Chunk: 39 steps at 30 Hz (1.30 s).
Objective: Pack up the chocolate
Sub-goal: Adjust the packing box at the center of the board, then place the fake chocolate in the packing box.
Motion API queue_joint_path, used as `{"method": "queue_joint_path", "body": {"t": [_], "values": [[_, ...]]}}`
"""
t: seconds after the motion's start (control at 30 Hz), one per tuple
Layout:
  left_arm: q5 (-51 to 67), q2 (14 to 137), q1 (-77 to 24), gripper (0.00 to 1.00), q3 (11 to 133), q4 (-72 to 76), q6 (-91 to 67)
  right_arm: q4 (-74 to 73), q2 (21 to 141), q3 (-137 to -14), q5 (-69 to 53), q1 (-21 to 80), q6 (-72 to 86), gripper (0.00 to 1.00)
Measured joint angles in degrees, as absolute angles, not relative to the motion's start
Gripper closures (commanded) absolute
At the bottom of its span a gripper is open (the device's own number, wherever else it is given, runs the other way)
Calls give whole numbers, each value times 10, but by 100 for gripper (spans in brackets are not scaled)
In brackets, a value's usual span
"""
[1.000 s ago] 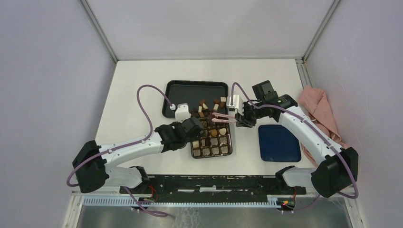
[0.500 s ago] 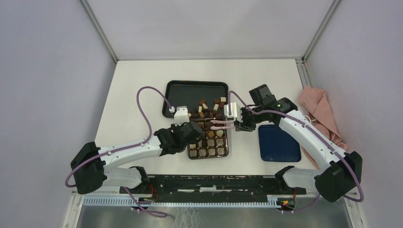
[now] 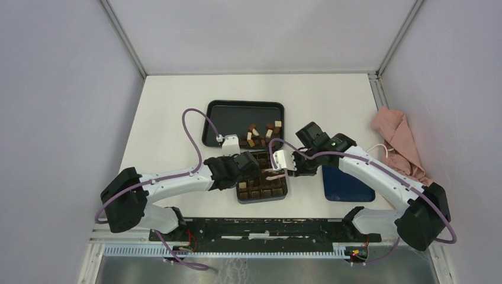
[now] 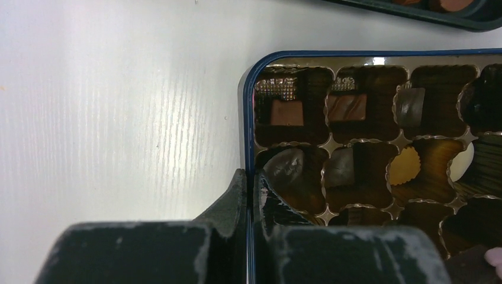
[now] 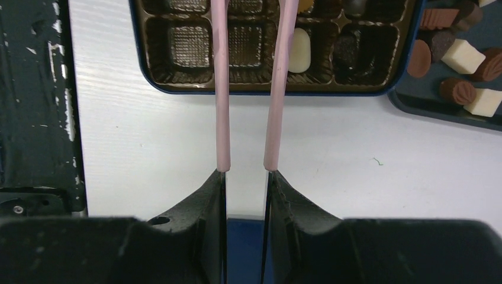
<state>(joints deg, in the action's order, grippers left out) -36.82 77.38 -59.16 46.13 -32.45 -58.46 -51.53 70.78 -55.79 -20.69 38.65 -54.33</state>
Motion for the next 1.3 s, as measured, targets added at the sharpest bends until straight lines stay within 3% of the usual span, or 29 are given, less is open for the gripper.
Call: {"method": "queue_joint_path", "body": {"t": [0.27, 0.53, 0.93, 1.2, 1.3], "values": [[-359, 803, -591, 84, 462, -327, -586, -502, 755, -555, -173, 396, -543, 79], [-361, 802, -591, 57, 462, -329, -593, -503, 759, -554, -169, 411, -543, 71], [-375, 761, -591, 55, 474, -359, -593, -503, 770, -554, -166, 419, -544, 56], [-390, 724, -591, 54, 507, -380, -592, -503, 770, -554, -169, 420, -543, 61], [-407, 712, -590, 45, 516, -390, -588, -507, 770, -558, -182, 416, -542, 62]]}}
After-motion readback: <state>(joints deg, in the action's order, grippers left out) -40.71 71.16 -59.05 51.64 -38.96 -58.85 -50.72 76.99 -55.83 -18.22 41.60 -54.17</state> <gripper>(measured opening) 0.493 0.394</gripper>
